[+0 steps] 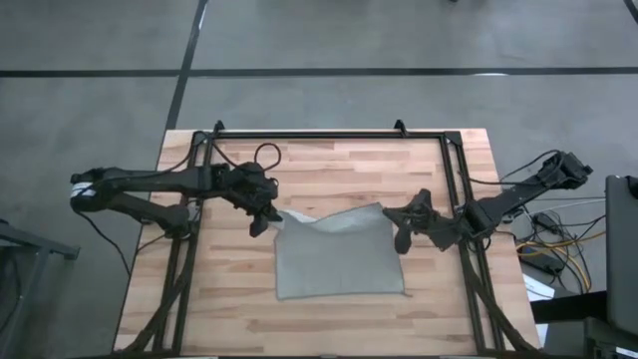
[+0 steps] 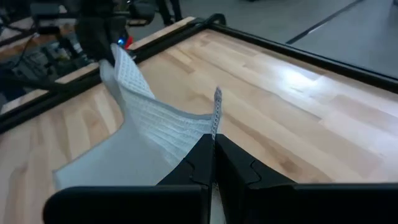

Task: Fold microfiber towels
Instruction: Fold the gray on the table

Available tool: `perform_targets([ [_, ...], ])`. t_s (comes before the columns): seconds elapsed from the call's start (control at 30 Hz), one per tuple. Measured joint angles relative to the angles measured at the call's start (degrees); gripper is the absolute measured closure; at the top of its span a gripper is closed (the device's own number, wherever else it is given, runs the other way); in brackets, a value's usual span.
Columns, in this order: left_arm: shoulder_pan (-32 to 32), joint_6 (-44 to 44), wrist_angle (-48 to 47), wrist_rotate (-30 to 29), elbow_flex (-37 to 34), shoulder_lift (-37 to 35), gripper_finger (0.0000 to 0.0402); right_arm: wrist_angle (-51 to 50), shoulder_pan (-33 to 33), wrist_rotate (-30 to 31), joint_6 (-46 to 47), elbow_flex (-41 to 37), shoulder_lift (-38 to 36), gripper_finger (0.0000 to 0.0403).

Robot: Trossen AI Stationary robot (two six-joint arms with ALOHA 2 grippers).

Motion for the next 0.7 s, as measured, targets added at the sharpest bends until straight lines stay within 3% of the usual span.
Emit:
perform_targets([
  [0.7, 0.8, 4.1, 3.4, -4.2, 0.0, 12.2, 0.04, -7.4, -7.1, 2.1, -0.2, 0.0, 1.0, 0.0394],
])
